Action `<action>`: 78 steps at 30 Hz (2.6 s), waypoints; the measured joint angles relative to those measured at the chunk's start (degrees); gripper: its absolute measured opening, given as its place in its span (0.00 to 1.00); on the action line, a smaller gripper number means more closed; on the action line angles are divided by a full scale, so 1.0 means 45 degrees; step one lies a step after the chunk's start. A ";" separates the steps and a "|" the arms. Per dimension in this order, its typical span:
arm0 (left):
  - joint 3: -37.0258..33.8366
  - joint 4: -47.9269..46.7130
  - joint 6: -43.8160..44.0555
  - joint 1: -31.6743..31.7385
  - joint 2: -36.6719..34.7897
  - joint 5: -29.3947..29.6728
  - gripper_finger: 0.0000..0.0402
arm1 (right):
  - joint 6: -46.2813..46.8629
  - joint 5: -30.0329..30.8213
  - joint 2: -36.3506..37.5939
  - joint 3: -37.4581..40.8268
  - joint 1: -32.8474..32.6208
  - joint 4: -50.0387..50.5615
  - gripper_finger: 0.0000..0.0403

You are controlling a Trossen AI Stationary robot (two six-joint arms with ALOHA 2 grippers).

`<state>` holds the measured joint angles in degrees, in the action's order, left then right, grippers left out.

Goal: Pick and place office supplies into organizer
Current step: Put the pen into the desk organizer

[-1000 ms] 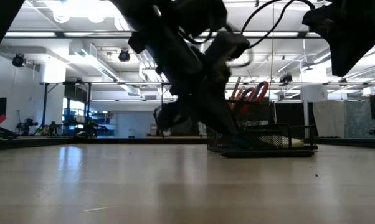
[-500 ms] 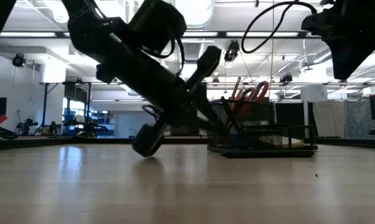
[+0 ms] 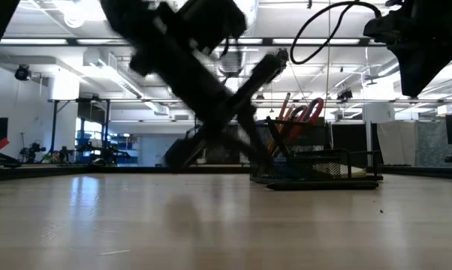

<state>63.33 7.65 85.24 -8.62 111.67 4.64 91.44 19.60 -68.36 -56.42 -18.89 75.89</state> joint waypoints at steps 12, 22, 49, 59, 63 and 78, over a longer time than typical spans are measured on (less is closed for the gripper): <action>0.2558 -0.4611 -0.4758 -0.0174 0.0313 0.0795 0.00 | -0.0131 0.0339 0.0000 0.0019 0.0004 0.0022 0.11; 0.2511 -0.4228 -0.5432 -0.0520 0.0583 0.0762 0.00 | -0.0325 0.0344 0.0000 0.0117 0.0004 0.0017 0.11; 0.2660 -0.3755 -0.5355 -0.0111 0.0782 0.0771 0.00 | -0.0374 0.0019 0.0000 0.0141 -0.0001 0.0012 0.11; 0.2584 -0.3831 -0.5359 0.0088 0.0975 0.0676 0.00 | -0.0432 0.0015 0.0000 0.0141 0.0001 0.0027 0.11; 0.2536 -0.3773 -0.5409 0.0145 0.0983 0.0498 0.00 | -0.0427 0.0014 0.0000 0.0141 0.0003 0.0032 0.11; 0.2569 -0.3461 -0.5805 0.0203 0.1420 0.0031 0.00 | -0.0348 -0.0731 0.0016 0.0141 -0.0105 -0.0088 0.11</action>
<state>74.89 -7.92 59.11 -7.70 118.06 4.78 89.87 16.31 -68.29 -55.79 -19.36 75.49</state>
